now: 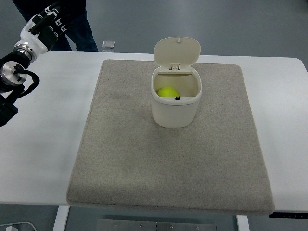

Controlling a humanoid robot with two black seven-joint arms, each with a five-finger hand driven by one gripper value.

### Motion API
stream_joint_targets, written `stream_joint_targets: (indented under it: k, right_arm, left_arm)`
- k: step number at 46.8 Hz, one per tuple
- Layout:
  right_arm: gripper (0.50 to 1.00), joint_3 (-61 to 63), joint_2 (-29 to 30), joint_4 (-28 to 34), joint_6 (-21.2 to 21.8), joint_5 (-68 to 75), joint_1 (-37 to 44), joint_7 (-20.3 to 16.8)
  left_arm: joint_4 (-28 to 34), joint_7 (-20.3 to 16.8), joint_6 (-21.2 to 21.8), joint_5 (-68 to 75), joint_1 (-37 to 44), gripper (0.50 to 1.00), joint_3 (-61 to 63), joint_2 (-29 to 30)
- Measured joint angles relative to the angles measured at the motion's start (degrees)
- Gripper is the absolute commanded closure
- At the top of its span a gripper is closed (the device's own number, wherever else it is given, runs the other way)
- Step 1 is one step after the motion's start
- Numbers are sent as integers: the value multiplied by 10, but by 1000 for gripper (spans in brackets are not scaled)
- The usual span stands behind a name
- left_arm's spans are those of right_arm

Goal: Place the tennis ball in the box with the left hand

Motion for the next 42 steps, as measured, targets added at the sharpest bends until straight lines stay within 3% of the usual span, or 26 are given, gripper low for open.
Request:
stream_joint_targets:
  k: [23,29,36,38,40,42]
  right_arm:
    - [562,-5,0,11,6,-5,0,0]
    - [562,-3,0,10,3,-1,-1,0]
    - [562,-3,0,10,3,0,-3,0]
    - [560,-3,0,10,4,0,-3,0]
    - [560,-3,0,10,5,0,-4,0]
    - [562,-3,0,10,5,0,-4,0]
  left_arm:
    - [33,-9,2,4,13,1000,11,-7]
    - [32,-12,2,6,6,956,23,-58]
    - [32,-16,7,24,-7,954,24,-115]
    - [32,-19,8,25,-11,913,24,-124]
    - [32,-20,10,25,-17,800,24,-128]
    - [32,-20,10,25,-21,748,24,-128]
